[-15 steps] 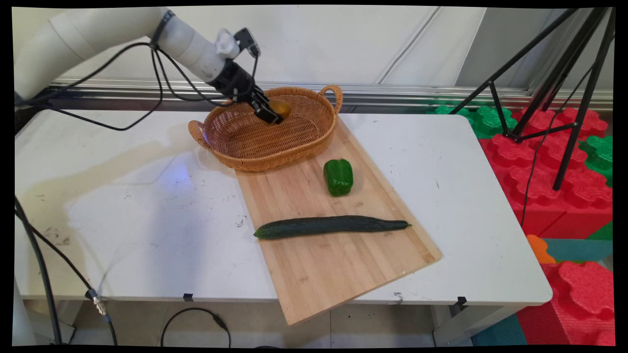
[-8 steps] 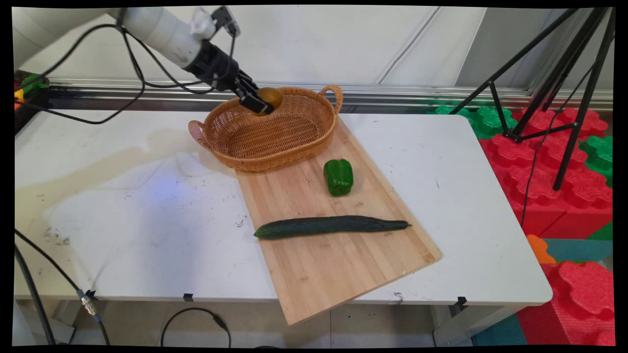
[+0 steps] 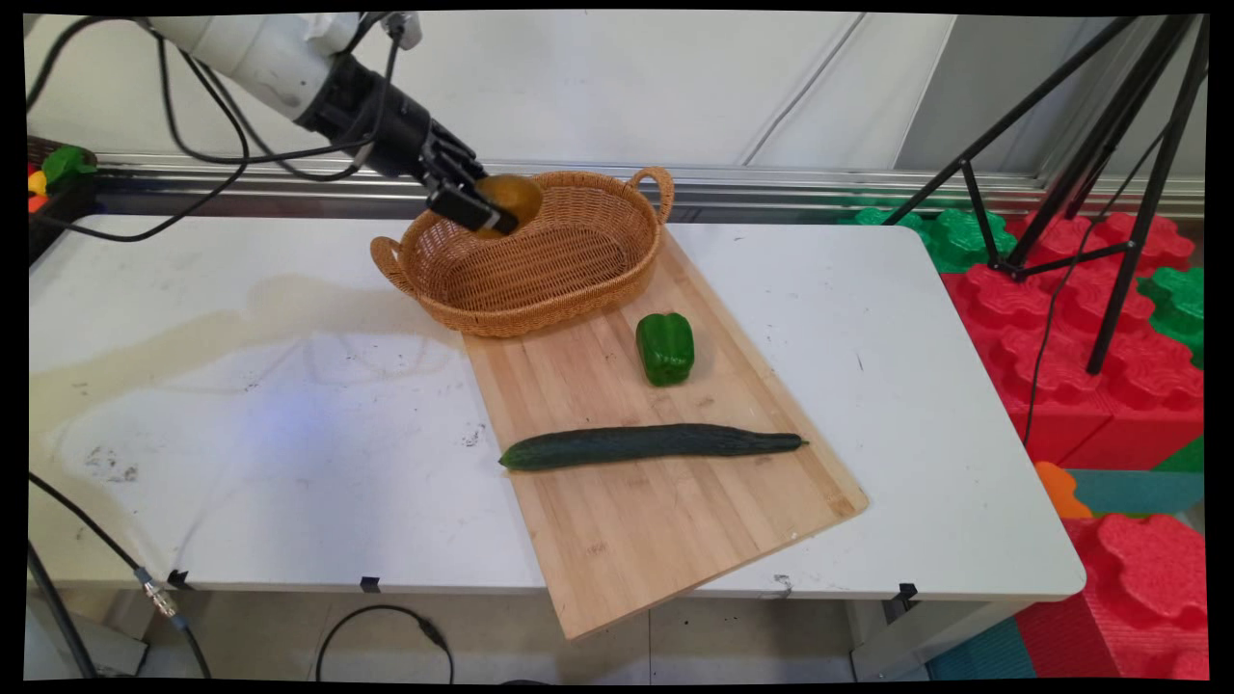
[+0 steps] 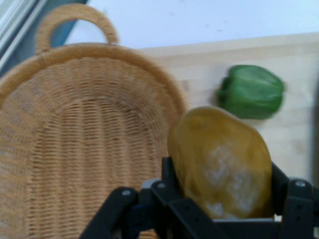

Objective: Place the picked object on the cutting board

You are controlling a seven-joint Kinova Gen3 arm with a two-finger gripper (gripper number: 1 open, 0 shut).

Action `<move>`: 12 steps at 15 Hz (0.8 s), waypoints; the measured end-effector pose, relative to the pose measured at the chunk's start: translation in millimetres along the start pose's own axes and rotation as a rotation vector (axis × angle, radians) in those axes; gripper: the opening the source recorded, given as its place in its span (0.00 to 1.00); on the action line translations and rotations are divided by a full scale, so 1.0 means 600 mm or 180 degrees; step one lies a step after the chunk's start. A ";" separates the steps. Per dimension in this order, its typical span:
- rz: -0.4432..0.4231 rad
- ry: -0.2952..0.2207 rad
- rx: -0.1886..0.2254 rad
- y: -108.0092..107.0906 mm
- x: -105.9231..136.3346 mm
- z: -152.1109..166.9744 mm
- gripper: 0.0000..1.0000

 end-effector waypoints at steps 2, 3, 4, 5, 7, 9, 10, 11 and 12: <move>0.0055 -0.0050 -0.0098 0.028 -0.004 -0.009 0.00; 0.0082 -0.0088 -0.0145 0.043 -0.008 -0.011 0.00; 0.0107 -0.0125 -0.0184 0.055 -0.013 -0.012 0.00; 0.0121 -0.0152 -0.0208 0.063 -0.017 -0.011 0.00; 0.0151 -0.0217 -0.0263 0.082 -0.026 -0.008 0.00; 0.0172 -0.0280 -0.0308 0.100 -0.035 -0.001 0.00; 0.0181 -0.0317 -0.0329 0.109 -0.040 0.006 0.00; 0.0182 -0.0337 -0.0338 0.115 -0.044 0.011 0.00; 0.0183 -0.0367 -0.0349 0.123 -0.048 0.020 0.00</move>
